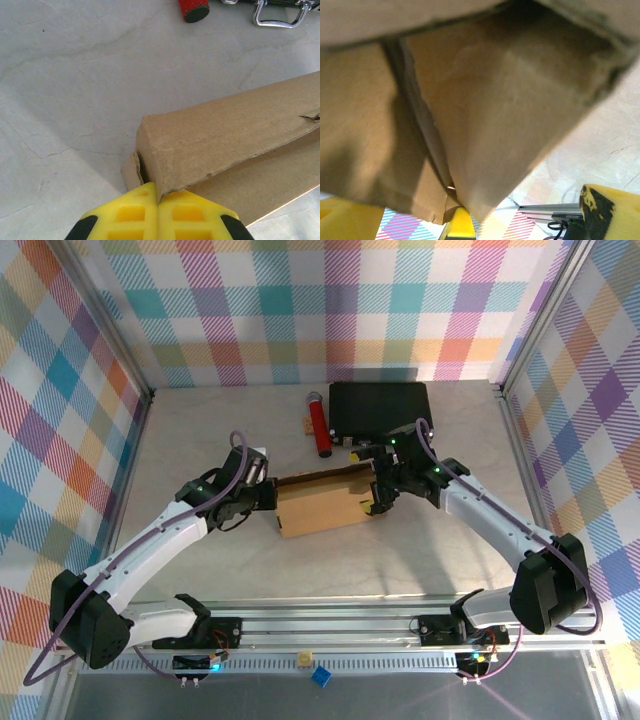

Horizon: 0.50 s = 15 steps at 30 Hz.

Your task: Fold the paper box

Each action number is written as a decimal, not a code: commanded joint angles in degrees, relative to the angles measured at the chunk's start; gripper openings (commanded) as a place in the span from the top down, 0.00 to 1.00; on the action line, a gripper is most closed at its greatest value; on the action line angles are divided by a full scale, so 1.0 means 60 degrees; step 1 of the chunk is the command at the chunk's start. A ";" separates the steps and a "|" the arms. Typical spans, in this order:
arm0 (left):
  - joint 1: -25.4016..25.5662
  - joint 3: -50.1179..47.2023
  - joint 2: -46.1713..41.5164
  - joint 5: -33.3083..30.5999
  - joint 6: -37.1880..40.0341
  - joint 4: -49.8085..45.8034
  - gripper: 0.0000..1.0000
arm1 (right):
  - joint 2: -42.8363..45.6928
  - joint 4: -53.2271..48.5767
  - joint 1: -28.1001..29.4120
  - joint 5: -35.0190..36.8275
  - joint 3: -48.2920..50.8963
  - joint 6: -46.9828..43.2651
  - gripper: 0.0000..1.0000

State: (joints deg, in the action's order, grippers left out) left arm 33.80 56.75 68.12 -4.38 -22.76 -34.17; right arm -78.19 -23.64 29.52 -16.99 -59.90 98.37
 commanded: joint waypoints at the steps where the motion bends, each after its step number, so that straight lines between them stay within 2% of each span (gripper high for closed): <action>1: 0.0265 -0.0316 -0.0094 -0.0146 0.0174 -0.0242 1.00 | 0.0055 0.0561 -0.0122 -0.0034 0.0293 0.0154 0.05; 9: 0.0616 -0.0469 -0.0252 -0.0382 0.0170 -0.0032 1.00 | -0.0020 0.0980 -0.0151 -0.0131 0.0659 0.0100 0.18; 13: 0.0709 -0.0528 -0.0384 -0.0398 0.0134 -0.0054 1.00 | -0.0005 0.1073 -0.0152 -0.0068 0.0797 0.0092 0.28; 15: 0.0716 -0.0530 -0.0461 -0.0331 0.0091 -0.0101 1.00 | -0.0005 0.1083 -0.0148 -0.0068 0.0837 0.0073 0.30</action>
State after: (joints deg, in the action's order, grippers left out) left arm 37.19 54.78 66.24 -6.98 -22.65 -32.77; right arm -78.19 -17.96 28.84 -17.21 -55.90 98.37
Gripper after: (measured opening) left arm 0.037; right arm 0.706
